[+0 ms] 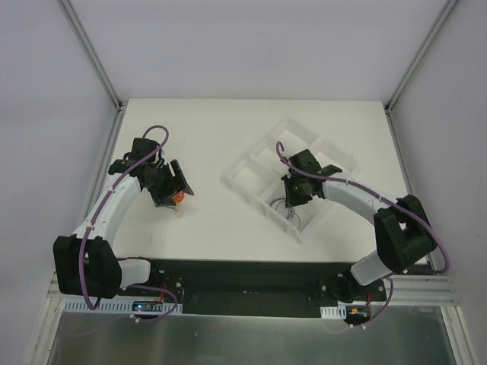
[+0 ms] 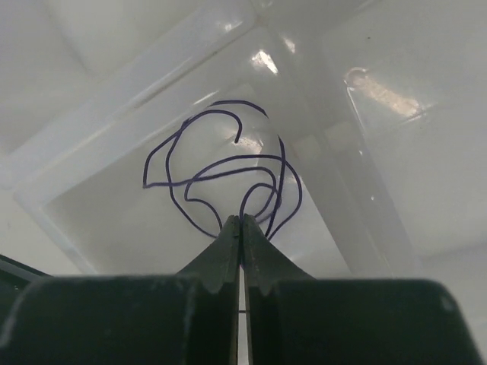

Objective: Untangle the cables

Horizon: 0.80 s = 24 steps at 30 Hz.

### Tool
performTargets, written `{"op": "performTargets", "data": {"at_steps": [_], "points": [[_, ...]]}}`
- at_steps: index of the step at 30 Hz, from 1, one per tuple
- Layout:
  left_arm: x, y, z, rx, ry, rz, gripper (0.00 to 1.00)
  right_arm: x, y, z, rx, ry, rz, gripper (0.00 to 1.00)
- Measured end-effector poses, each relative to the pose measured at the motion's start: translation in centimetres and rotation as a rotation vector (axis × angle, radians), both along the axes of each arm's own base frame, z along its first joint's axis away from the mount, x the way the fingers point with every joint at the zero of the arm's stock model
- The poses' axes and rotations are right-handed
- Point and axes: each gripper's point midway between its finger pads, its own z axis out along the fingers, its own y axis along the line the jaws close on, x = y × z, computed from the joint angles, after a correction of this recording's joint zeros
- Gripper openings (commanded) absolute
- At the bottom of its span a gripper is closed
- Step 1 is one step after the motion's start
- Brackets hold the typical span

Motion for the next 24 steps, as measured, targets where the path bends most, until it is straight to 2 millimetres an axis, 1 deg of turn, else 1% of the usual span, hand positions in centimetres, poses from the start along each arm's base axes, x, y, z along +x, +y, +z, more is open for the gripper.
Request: {"op": "performTargets", "data": {"at_steps": [2, 3, 4, 5, 6, 8, 10, 12, 14, 16, 19, 22, 24], "points": [[0.0, 0.0, 0.0, 0.001, 0.002, 0.000, 0.69, -0.1, 0.3, -1.2, -0.010, 0.025, 0.026, 0.01], [0.0, 0.0, -0.1, 0.002, 0.003, 0.000, 0.71, -0.1, 0.5, -1.7, -0.014, 0.036, 0.036, 0.01], [0.0, 0.0, -0.1, 0.002, 0.004, 0.000, 0.75, -0.1, 0.6, -2.0, -0.018, 0.046, 0.042, 0.06], [0.0, 0.0, -0.1, 0.002, 0.007, 0.001, 0.77, -0.1, 0.9, -2.2, -0.022, 0.057, 0.049, 0.20], [0.0, 0.0, -0.2, 0.003, 0.009, 0.002, 0.79, 0.1, 1.1, -2.3, -0.026, 0.063, 0.053, 0.37], [0.0, 0.2, -0.3, 0.010, 0.014, 0.010, 0.80, 0.3, 1.5, -1.8, -0.029, 0.061, 0.065, 0.52], [0.1, 0.5, -0.5, 0.025, 0.021, 0.021, 0.79, 0.5, 1.9, -0.8, -0.027, 0.048, 0.069, 0.63], [0.4, 0.9, -0.9, 0.032, 0.040, 0.035, 0.77, 0.7, 2.1, 0.7, -0.025, 0.024, 0.077, 0.70], [0.7, 1.5, -1.6, 0.046, 0.066, 0.052, 0.75, 0.6, 2.0, 2.5, -0.017, -0.003, 0.078, 0.73], [0.9, 2.0, -2.5, 0.061, 0.095, 0.061, 0.74, 0.4, 1.6, 4.2, -0.012, -0.034, 0.071, 0.75], [1.0, 2.7, -3.6, 0.086, 0.132, 0.067, 0.74, -0.2, 0.8, 6.3, -0.006, -0.073, 0.059, 0.76], [1.0, 3.0, -4.2, 0.098, 0.154, 0.053, 0.73, -0.7, 0.2, 7.3, -0.008, -0.085, 0.050, 0.76], [1.3, 3.0, -4.2, 0.102, 0.152, 0.041, 0.72, -0.9, 0.1, 7.9, -0.005, -0.087, 0.045, 0.76]]}}
